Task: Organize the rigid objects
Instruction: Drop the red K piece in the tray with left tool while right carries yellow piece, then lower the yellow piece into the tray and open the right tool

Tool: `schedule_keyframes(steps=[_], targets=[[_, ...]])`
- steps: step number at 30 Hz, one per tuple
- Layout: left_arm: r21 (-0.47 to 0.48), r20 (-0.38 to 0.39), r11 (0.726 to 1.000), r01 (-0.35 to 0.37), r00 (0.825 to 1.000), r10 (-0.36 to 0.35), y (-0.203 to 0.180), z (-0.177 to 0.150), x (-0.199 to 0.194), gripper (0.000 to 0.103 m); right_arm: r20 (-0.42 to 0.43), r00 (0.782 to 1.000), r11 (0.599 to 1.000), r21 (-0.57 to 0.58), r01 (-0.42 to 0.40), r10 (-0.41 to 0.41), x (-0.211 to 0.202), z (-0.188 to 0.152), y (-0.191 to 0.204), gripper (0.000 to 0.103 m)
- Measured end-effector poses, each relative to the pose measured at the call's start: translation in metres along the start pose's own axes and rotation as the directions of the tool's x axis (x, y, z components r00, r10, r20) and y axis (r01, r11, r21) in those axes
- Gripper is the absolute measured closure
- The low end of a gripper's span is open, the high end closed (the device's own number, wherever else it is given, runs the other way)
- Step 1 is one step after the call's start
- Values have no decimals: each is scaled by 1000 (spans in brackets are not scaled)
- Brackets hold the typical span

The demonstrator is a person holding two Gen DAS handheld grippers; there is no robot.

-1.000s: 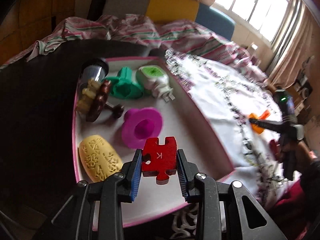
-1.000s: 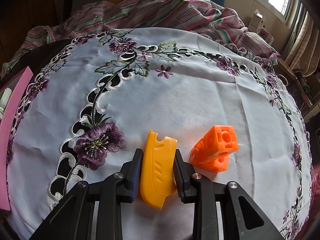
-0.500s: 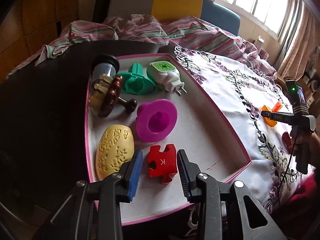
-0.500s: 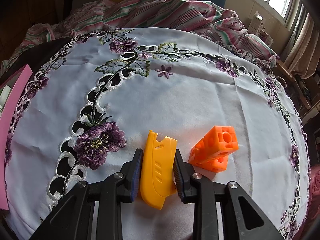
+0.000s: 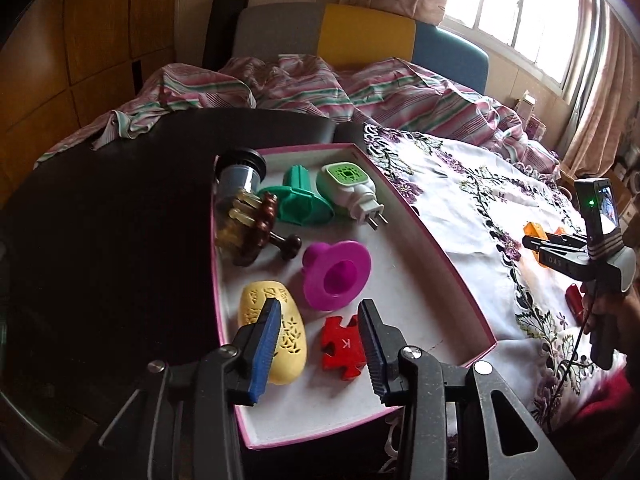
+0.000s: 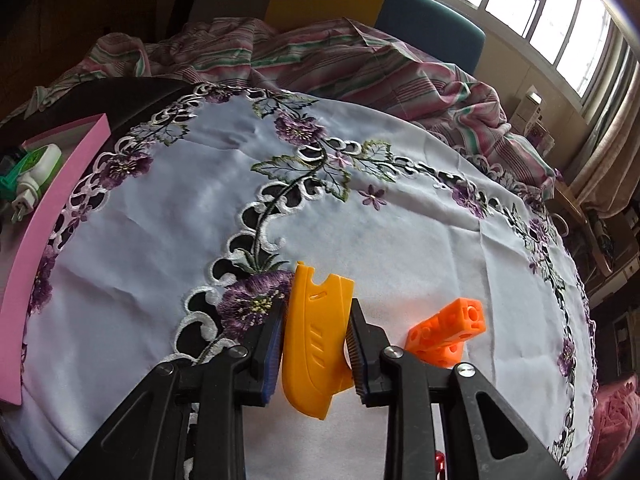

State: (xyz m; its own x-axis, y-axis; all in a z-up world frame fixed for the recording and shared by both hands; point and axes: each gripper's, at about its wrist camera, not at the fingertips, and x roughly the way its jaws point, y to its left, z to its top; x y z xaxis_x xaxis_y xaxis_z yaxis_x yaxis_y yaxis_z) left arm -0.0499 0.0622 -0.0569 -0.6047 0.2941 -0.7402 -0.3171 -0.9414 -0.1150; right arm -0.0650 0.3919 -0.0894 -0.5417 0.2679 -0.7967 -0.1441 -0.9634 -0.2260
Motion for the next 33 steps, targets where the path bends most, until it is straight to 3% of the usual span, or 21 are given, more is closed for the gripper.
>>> schedule_keyframes(steps=[7, 13, 22, 30, 33], targets=[[-16, 26, 999, -28, 999, 28, 11, 2, -11, 61, 40, 999, 998, -56, -15, 17, -22, 10, 29, 75], [-54, 39, 997, -53, 998, 55, 26, 3, -18, 61, 79, 987, 990, -22, -138, 139, -52, 26, 67, 75], [-103, 31, 989, -103, 994, 107, 49, -5, -24, 61, 94, 941, 945, -85, -317, 324, -79, 40, 148, 75], [-126, 48, 985, -121, 991, 127, 61, -9, -34, 61, 30, 940, 934, -126, -334, 340, -60, 48, 190, 75], [-127, 53, 984, -123, 990, 130, 63, -9, -36, 61, -6, 950, 941, -138, -310, 312, -47, 50, 201, 75]])
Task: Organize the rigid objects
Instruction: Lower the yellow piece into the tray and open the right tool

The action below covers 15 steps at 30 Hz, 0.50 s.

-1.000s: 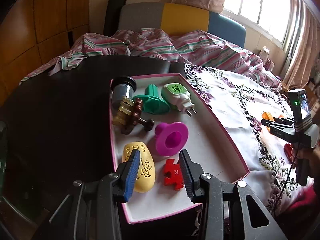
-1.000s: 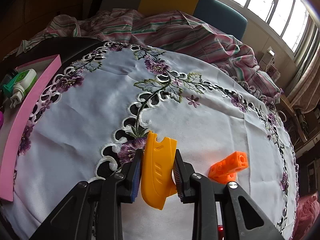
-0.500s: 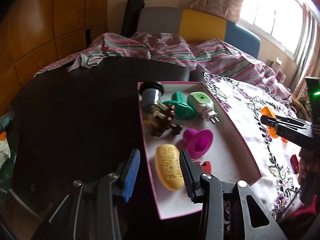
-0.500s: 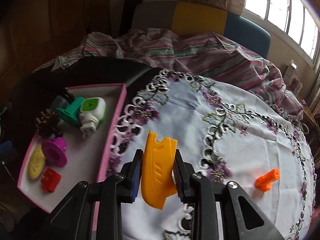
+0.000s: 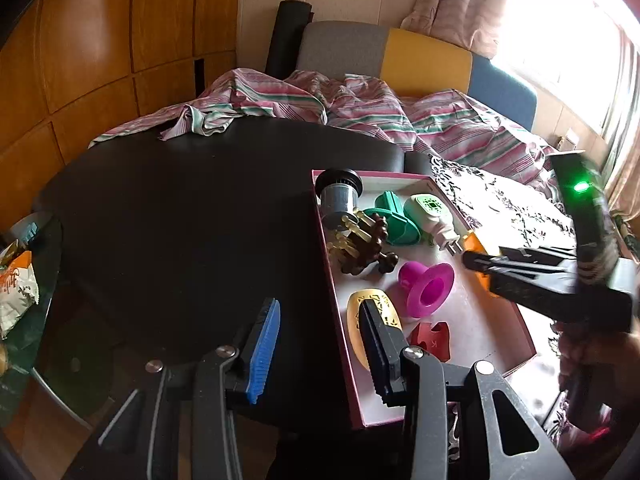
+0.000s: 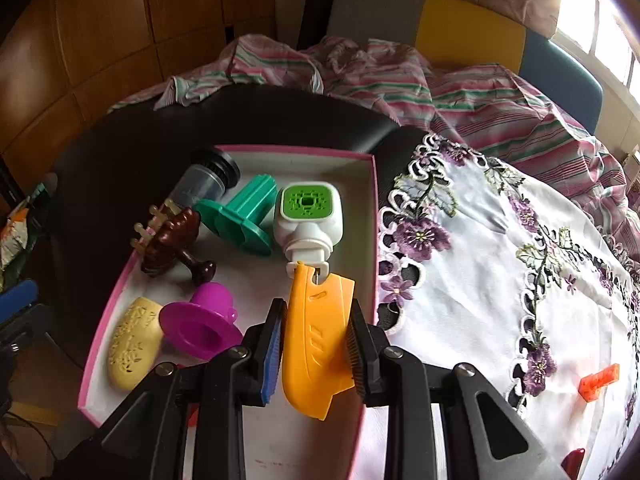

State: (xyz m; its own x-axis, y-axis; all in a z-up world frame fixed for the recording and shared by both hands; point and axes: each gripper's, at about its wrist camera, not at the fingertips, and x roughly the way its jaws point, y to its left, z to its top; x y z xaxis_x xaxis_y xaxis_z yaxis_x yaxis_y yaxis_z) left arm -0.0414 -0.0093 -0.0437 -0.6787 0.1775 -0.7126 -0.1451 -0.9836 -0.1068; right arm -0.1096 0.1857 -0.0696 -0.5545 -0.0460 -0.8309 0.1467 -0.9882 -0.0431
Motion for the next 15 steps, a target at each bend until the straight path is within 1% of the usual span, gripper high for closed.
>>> schedule_keyframes(steps=[3, 5, 8, 15], targets=[[-5, -5, 1000, 2, 1000, -2, 2, 0, 0, 61, -38, 999, 1000, -8, 22, -22, 15, 0, 4, 75], [-7, -6, 1000, 1, 1000, -1, 4, -1, 0, 61, -53, 998, 1000, -4, 17, -17, 22, -2, 6, 75], [-10, -10, 1000, 0, 1000, 0, 5, -2, 1, 61, -61, 998, 1000, 12, -16, 17, 28, -5, 8, 75], [-13, -22, 1000, -7, 1000, 6, 6, -3, 4, 61, -57, 998, 1000, -2, -28, 27, 31, -6, 14, 75]])
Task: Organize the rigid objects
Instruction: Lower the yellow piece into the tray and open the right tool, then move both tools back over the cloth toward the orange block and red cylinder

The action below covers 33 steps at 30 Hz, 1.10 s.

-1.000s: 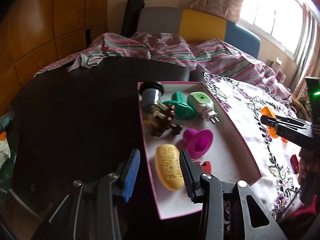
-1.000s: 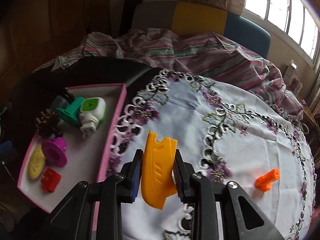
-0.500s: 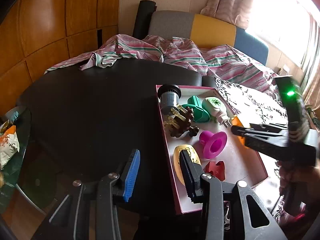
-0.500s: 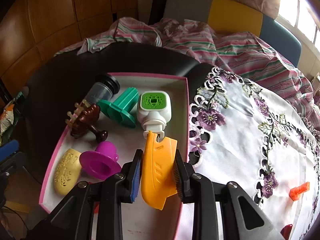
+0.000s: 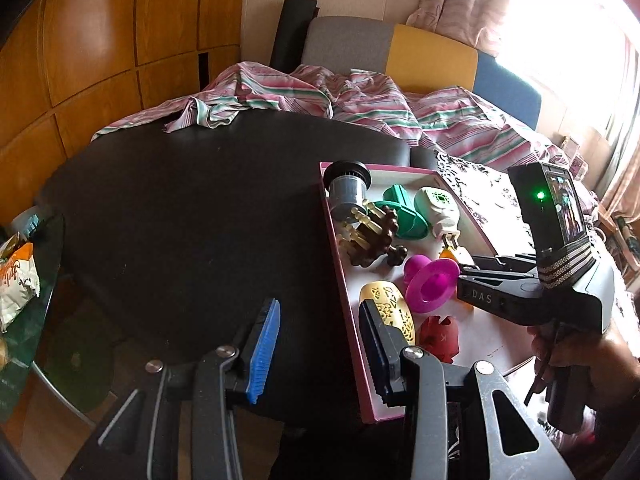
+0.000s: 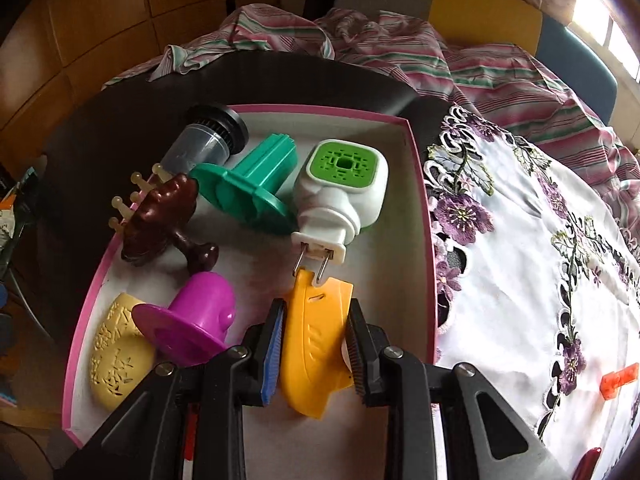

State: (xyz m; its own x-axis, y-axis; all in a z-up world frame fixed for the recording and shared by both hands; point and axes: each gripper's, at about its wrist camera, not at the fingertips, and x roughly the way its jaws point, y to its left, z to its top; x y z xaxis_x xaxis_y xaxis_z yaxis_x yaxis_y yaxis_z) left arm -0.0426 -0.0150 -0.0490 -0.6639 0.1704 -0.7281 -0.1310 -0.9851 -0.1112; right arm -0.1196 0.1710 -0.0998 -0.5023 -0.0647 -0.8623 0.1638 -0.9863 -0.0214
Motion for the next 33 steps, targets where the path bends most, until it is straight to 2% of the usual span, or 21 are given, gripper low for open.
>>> schedule_keyframes(steps=[4, 11, 14, 22, 33], targets=[[-5, 5, 1000, -8, 1000, 8, 1, -1, -2, 53, 9, 1000, 1000, 14, -8, 8, -2, 1, -4, 73], [2, 10, 1000, -4, 1000, 4, 0, -1, -4, 53, 33, 999, 1000, 12, 6, -6, -13, -1, -8, 72], [5, 11, 1000, -2, 1000, 2, -1, -1, -5, 53, 47, 999, 1000, 13, 19, -20, -19, -5, -9, 67], [30, 17, 1000, 6, 1000, -7, -8, -2, -9, 53, 79, 996, 999, 28, 30, -32, -35, -9, -19, 67], [76, 28, 997, 24, 999, -26, -26, 1, -13, 53, 130, 988, 994, 86, 74, -84, -70, -21, -58, 66]])
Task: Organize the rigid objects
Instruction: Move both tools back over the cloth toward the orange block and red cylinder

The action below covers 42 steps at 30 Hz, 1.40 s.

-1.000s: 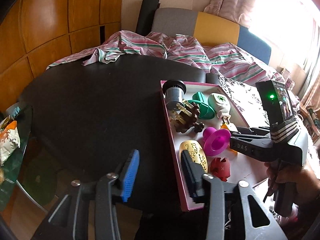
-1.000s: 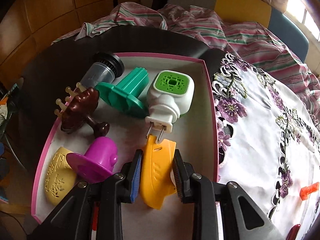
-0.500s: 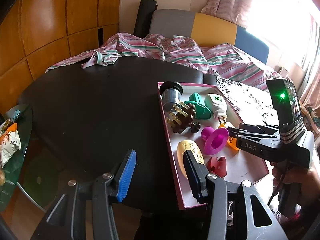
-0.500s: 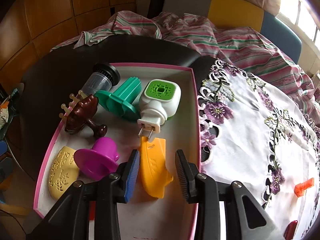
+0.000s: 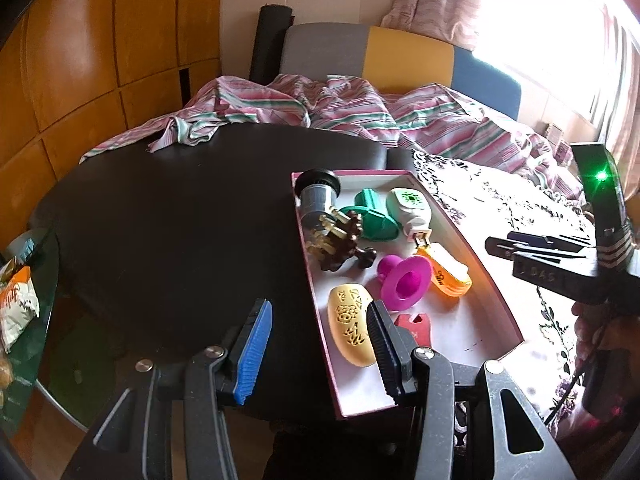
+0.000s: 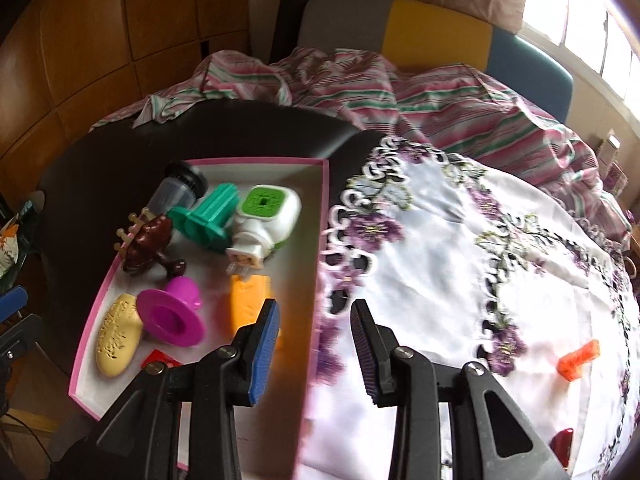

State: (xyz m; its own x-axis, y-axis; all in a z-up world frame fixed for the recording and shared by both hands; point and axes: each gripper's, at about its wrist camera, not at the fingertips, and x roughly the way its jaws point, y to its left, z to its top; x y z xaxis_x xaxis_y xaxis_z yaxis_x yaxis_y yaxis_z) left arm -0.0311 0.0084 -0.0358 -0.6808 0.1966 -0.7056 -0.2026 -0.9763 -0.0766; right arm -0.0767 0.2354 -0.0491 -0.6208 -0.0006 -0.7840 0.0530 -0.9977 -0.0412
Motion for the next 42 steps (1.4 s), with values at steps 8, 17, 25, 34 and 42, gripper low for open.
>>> schedule_keyframes(steps=[8, 17, 25, 34, 42], targets=[[64, 4, 997, 35, 999, -36, -25, 7, 0, 53, -4, 995, 993, 65, 103, -103, -16, -9, -60, 66], [155, 0, 984, 92, 996, -93, -67, 14, 3, 53, -6, 968, 943, 225, 247, -252, -36, -24, -156, 66], [242, -19, 960, 142, 990, -142, -112, 22, 10, 53, -15, 921, 763, 555, 331, -389, -51, -66, -259, 66], [319, -65, 924, 211, 978, -200, -168, 27, 26, 53, -65, 936, 609, 743, 277, -346, -63, -92, -302, 66], [374, -95, 894, 246, 969, -227, -203, 28, 39, 53, -67, 945, 596, 762, 255, -319, -62, -93, -305, 66]])
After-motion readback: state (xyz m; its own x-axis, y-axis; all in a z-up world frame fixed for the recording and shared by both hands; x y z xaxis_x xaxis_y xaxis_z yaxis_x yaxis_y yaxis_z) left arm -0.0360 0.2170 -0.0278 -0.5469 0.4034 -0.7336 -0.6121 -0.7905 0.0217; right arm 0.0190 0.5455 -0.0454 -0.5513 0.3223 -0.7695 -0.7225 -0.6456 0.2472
